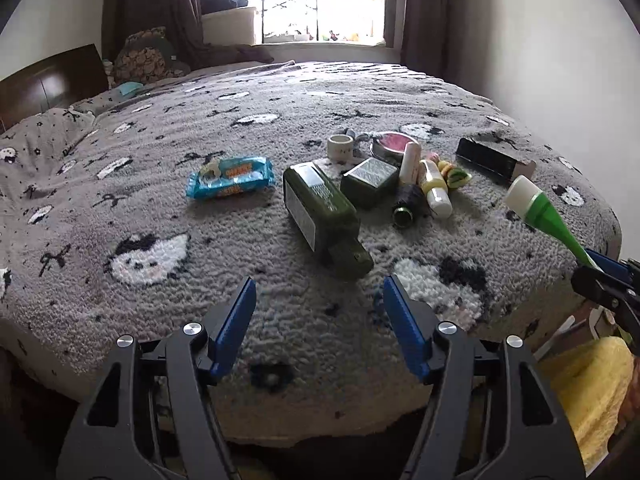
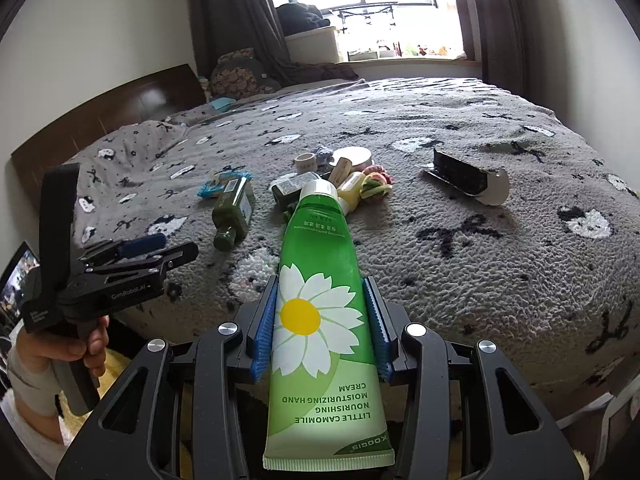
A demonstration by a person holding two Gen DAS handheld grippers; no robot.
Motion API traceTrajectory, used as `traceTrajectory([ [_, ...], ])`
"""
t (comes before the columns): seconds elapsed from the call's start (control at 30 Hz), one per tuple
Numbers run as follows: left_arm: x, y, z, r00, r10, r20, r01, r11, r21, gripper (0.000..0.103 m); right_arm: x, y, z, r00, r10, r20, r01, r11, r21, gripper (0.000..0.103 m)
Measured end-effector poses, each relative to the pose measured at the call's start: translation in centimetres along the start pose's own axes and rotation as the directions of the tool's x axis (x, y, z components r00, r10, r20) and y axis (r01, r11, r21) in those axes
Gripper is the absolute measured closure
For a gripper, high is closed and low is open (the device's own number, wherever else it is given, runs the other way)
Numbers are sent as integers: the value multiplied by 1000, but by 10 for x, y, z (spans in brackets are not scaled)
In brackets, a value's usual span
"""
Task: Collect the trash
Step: 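Lift the green tube with the right gripper while the left gripper lifts the green bottle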
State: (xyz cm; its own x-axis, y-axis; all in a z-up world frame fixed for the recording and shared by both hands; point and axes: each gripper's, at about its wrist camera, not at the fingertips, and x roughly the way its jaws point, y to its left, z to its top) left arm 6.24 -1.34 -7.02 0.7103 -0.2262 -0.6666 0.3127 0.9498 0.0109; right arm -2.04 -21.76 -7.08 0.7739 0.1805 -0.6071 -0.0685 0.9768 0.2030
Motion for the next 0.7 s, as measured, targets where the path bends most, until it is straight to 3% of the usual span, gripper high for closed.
traceTrajectory([
  [0.17, 27, -5, 29, 999, 42, 0, -42, 999, -27, 41, -3, -15, -2, 1000, -27, 8, 26, 999, 39, 61],
  [0.5, 93, -12, 54, 989, 90, -115, -101, 990, -96, 41, -2, -28, -4, 1000, -25, 3, 24, 997, 68, 61],
  [0.57, 100, -9, 55, 988, 81, -133, -95, 990, -104, 49, -2, -28, -5, 1000, -24, 1, 24, 997, 71, 61],
  [0.63, 104, -6, 55, 985, 78, -153, -94, 990, -104, 70, -2, -28, -5, 1000, -25, 0, 25, 997, 72, 61],
  [0.7, 104, -2, 54, 986, 64, -156, -81, 991, -104, 72, -2, -28, -5, 1000, -26, 0, 26, 997, 72, 61],
])
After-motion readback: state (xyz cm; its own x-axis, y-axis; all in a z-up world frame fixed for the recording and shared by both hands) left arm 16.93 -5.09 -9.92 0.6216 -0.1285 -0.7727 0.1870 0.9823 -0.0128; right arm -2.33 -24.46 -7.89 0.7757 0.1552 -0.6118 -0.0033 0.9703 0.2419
